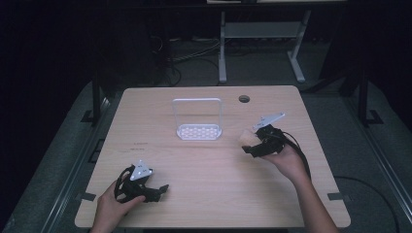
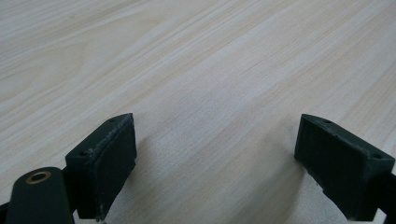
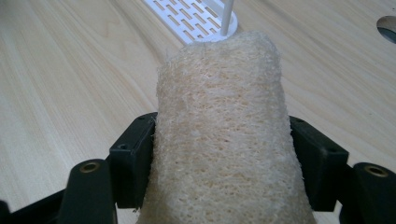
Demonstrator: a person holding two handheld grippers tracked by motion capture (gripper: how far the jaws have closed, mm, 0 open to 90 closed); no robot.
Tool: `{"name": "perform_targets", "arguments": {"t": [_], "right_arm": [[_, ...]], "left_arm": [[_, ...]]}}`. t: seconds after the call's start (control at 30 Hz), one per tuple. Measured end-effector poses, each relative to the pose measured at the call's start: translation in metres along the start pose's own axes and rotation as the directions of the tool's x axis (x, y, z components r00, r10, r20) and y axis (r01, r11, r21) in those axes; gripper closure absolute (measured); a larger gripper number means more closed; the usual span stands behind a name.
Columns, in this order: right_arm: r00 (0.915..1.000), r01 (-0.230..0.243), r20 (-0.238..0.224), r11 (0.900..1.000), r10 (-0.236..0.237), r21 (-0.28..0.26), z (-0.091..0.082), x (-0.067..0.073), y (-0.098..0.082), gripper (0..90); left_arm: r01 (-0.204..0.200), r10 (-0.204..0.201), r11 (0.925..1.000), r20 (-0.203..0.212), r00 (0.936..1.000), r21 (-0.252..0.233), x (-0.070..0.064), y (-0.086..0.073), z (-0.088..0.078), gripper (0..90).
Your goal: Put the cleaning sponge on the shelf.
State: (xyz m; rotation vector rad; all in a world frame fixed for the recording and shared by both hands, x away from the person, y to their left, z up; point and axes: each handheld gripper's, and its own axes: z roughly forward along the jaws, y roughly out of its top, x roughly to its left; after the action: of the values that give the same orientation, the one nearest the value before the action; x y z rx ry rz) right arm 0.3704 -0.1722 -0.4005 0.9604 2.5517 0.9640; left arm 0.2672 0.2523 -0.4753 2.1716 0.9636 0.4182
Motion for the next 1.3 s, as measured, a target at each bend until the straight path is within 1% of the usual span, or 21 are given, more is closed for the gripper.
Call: {"name": "perform_targets", "arguments": {"t": [0.13, 0.3, 0.57, 0.93, 1.03, 1.07, 1.3], "right_arm": [[1.0, 0.003, -0.007, 1.0, -0.003, 0.001, 0.002, 0.002, 0.004, 31.5], [0.9997, 0.018, -0.013, 1.0, -0.018, -0.003, 0.004, 0.004, 0.011, 31.5], [0.999, 0.032, -0.032, 0.999, -0.033, -0.01, 0.011, 0.01, 0.022, 31.6], [0.9979, 0.047, -0.045, 0.999, -0.047, -0.009, 0.02, 0.014, 0.035, 31.5], [0.9974, 0.054, -0.047, 0.998, -0.054, -0.016, 0.022, 0.015, 0.038, 31.6], [0.9974, 0.049, -0.052, 0.999, -0.05, -0.011, 0.024, 0.015, 0.039, 31.6], [0.9967, 0.061, -0.055, 0.998, -0.061, -0.009, 0.029, 0.016, 0.045, 31.6]], "left_arm": [[0.0, 0.0, 1.0, 0.0, 1.0, 0.0, 0.0, 0.0, 0.0, 12.1], [0.001, -0.001, 1.0, 0.0, 1.0, 0.0, 0.0, 0.0, 0.0, 12.1], [0.001, -0.001, 1.0, 0.0, 1.0, 0.0, 0.0, 0.0, 0.0, 12.1], [0.002, -0.002, 1.0, 0.002, 1.0, 0.0, 0.0, 0.0, 0.0, 12.1], [0.003, -0.003, 1.0, 0.002, 1.0, 0.0, 0.0, 0.0, 0.0, 12.1], [0.003, -0.003, 1.0, 0.002, 1.0, 0.0, 0.0, 0.0, 0.0, 12.1], [0.003, -0.003, 1.0, 0.001, 1.0, 0.0, 0.0, 0.0, 0.0, 12.1]]}}
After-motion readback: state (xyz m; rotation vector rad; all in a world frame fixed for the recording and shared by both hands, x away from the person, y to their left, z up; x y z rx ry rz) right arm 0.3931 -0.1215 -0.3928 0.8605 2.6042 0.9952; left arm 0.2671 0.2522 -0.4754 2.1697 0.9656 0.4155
